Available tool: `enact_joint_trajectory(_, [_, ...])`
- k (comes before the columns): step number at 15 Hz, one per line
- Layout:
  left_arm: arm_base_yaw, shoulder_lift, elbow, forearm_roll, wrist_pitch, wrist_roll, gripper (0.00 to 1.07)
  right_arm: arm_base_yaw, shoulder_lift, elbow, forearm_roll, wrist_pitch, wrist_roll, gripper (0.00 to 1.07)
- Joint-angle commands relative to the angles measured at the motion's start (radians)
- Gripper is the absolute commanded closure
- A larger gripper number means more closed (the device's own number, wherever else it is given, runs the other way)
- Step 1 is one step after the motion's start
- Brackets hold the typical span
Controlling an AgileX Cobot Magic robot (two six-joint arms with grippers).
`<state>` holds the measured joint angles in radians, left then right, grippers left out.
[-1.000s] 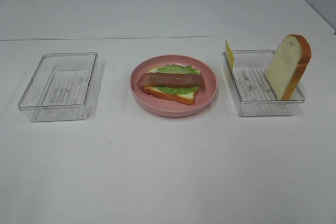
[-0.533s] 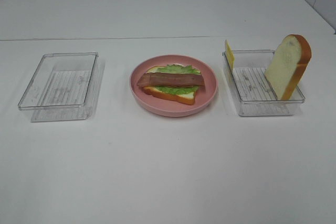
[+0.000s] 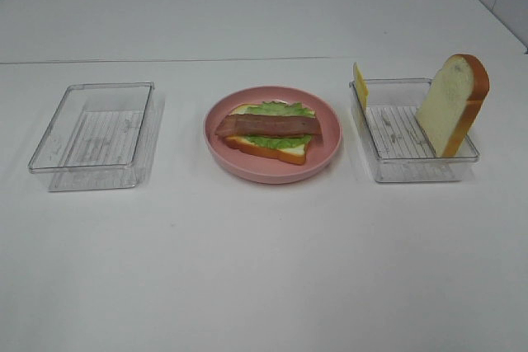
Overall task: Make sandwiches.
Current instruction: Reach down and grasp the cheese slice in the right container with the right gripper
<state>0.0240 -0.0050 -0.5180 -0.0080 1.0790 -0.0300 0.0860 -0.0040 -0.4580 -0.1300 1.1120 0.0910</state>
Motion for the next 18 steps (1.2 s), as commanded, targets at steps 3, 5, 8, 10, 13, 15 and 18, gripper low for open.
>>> enact_joint_trajectory(3, [0.002, -0.016, 0.001, -0.003, -0.009, 0.001, 0.08, -0.004, -0.019, -0.001, 0.059, -0.011, -0.005, 0.18])
enact_joint_trajectory(5, [0.002, -0.016, 0.001, -0.003, -0.009, 0.001, 0.08, -0.004, 0.048, -0.010, 0.043, -0.027, -0.008, 0.18])
enact_joint_trajectory(8, [0.002, -0.016, 0.001, -0.003, -0.009, 0.001, 0.08, -0.004, 0.241, -0.038, 0.036, -0.190, -0.009, 0.18])
enact_joint_trajectory(10, [0.002, -0.016, 0.001, -0.003, -0.009, 0.001, 0.08, -0.004, 0.347, -0.047, 0.036, -0.254, -0.008, 0.18])
enact_joint_trajectory(13, [0.002, -0.016, 0.001, -0.003, -0.009, 0.002, 0.08, -0.004, 0.572, -0.048, 0.045, -0.428, -0.008, 0.18])
enact_joint_trajectory(15, [0.002, -0.016, 0.001, -0.003, -0.009, 0.002, 0.08, -0.004, 0.683, -0.060, 0.047, -0.500, -0.008, 0.18])
enact_joint_trajectory(18, [0.002, -0.016, 0.001, -0.003, -0.009, 0.002, 0.08, -0.004, 0.959, -0.197, 0.048, -0.528, -0.008, 0.18])
